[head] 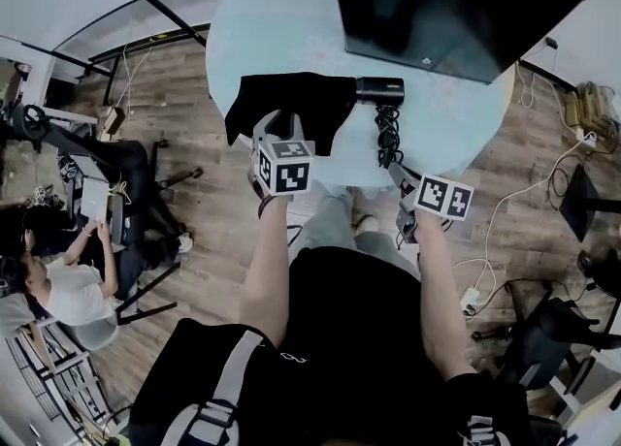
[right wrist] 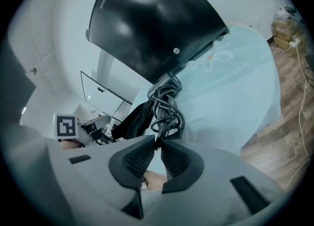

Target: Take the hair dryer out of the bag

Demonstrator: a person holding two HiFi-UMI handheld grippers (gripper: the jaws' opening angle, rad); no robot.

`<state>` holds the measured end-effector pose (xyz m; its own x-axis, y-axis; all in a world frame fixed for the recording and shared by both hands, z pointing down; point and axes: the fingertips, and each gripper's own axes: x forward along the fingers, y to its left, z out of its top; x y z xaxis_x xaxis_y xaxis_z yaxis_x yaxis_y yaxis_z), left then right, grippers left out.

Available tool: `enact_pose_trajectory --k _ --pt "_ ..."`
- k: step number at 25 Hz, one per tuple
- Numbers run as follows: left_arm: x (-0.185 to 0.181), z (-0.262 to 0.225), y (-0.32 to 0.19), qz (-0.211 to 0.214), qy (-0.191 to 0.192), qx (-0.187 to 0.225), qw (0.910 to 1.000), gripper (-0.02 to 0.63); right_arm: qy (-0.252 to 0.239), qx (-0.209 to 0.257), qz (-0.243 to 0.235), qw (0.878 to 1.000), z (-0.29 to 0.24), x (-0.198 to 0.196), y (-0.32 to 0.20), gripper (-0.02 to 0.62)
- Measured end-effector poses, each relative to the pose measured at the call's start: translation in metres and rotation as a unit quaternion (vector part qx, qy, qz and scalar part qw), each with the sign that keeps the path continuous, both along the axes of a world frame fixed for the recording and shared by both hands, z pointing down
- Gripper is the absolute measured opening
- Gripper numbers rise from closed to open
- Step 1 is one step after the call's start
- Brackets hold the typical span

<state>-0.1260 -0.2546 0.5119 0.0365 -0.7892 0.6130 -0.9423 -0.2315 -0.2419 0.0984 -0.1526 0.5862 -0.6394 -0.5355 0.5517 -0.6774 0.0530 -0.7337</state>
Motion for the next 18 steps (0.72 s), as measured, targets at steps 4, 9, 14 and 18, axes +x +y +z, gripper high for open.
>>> enact_pose_trajectory --k 4,9,14,18 --pt "0.008 -0.013 -0.005 0.009 0.015 0.017 0.9997 0.024 0.065 -0.005 -0.059 0.996 0.013 -0.012 0.003 0.065" --pt "0.023 -0.024 -0.006 0.032 0.062 0.028 0.9971 0.002 0.190 -0.015 -0.192 0.963 0.018 0.001 0.024 0.097" --pt "0.050 -0.044 -0.006 0.057 0.106 0.049 0.9915 0.002 0.207 0.066 -0.152 0.964 -0.031 0.034 -0.004 0.089" --pt "0.078 -0.076 -0.005 0.083 0.142 0.077 0.9834 0.002 0.171 0.203 -0.084 0.961 -0.103 0.044 -0.041 0.006"
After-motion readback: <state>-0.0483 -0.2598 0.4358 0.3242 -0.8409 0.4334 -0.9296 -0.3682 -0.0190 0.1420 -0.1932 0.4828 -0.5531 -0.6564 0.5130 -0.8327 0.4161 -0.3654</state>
